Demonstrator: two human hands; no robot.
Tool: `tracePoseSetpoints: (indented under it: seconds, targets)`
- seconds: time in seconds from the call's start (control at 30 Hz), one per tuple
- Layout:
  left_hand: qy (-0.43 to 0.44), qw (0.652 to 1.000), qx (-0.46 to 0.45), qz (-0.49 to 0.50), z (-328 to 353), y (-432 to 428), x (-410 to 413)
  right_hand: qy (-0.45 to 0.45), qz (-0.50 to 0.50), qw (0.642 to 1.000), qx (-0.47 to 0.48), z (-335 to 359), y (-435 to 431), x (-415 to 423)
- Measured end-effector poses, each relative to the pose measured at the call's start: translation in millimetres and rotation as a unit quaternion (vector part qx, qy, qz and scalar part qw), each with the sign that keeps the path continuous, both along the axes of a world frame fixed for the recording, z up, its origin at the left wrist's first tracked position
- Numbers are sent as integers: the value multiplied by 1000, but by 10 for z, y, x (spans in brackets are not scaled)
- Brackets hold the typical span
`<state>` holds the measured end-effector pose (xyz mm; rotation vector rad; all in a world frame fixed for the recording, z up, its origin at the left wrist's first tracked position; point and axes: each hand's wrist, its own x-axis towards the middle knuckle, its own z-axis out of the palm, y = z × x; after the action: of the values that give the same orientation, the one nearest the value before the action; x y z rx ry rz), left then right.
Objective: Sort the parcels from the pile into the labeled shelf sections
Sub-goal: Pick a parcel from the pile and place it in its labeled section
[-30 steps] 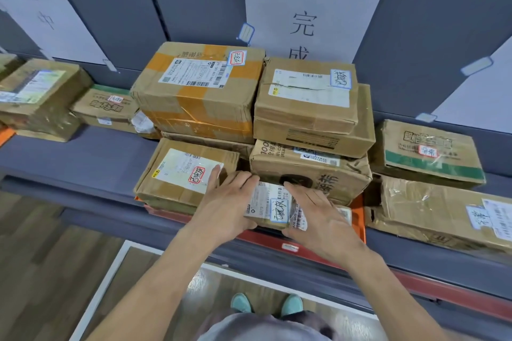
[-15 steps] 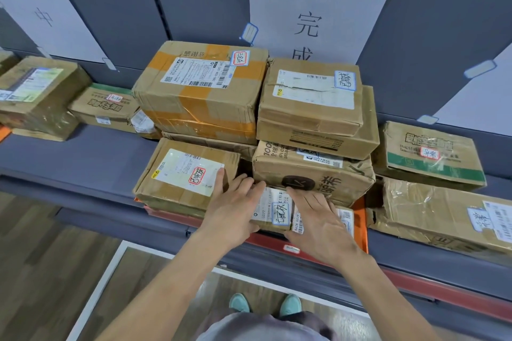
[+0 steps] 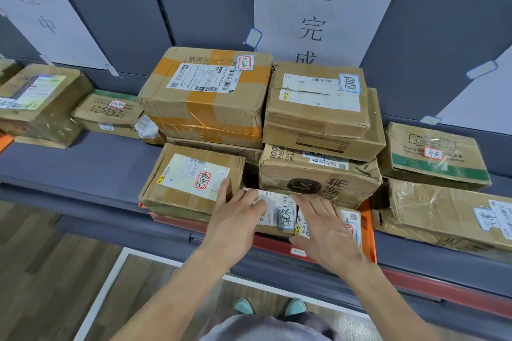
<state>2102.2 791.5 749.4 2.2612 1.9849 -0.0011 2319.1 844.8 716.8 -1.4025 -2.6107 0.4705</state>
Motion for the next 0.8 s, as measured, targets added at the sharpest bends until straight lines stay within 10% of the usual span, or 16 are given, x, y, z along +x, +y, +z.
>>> tracePoseSetpoints:
  seconds: [0.8]
  targets:
    - [-110, 985, 128, 25, 3, -356, -309, -40, 25, 998, 35, -19, -14, -296]
